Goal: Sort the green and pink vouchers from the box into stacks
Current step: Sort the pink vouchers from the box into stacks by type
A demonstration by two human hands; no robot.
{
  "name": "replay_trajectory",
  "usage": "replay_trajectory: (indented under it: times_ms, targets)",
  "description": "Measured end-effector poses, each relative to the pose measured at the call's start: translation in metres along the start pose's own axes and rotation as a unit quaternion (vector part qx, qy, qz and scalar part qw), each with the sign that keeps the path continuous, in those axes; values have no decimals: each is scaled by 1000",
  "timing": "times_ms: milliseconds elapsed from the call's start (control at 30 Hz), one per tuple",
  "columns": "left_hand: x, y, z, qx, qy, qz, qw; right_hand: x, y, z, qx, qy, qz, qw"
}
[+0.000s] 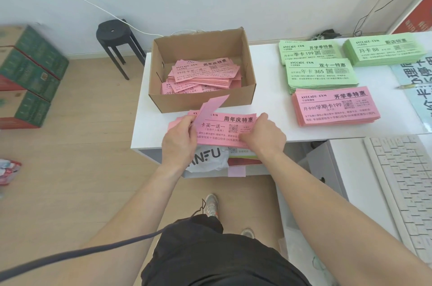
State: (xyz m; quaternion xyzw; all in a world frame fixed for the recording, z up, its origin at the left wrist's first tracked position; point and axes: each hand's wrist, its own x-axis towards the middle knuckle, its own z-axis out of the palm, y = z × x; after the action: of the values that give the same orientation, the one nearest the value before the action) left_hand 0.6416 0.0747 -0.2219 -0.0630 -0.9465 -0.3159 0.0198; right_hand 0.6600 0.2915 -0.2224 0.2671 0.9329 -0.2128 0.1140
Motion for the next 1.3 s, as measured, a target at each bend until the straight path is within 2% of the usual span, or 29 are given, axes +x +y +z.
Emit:
replay_trajectory:
  times_ms: [67, 133, 200, 267, 300, 333, 433, 567, 800, 933, 1033, 1167, 1300]
  targets:
    - [-2, 7, 1, 1, -4, 4, 1000, -3, 1, -2, -17, 57, -19, 998]
    - [-2, 10, 5, 13, -12, 15, 1000, -2, -1, -7, 47, 89, -51, 994]
    - [-2, 8, 11, 25, -23, 35, 999, 0, -8, -16, 193, 28, -56, 979]
    - [-2, 5, 18, 33, -34, 60, 997, 0, -19, -26, 375, -76, 2, 924]
    - [-3, 4, 21, 32, -38, 72, 996, -1, -23, -30, 432, -110, 33, 895]
    - [-5, 3, 23, 29, -40, 80, 996, -1, -24, -31, 454, -125, 50, 881]
    - [-8, -1, 27, 30, -50, 90, 994, 7, -16, -24, 417, -147, 50, 895]
    - [-9, -7, 32, 23, -77, 95, 992, 13, 1, -12, 448, -179, 52, 875]
    - [-10, -14, 37, 63, -91, 115, 987, 19, 6, -1, 450, -155, 76, 876]
    - [-8, -20, 42, 129, -151, 120, 973, 20, 7, 5, 427, -132, 90, 890]
    - [-6, -23, 46, 156, -147, 122, 969, 21, 10, 6, 403, -116, 85, 904]
    - [-1, -21, 45, 152, -121, 123, 973, 23, 18, 3, 316, -84, 20, 945]
    - [3, -21, 41, 114, -141, 118, 976, 24, 25, 3, 277, -62, 4, 959]
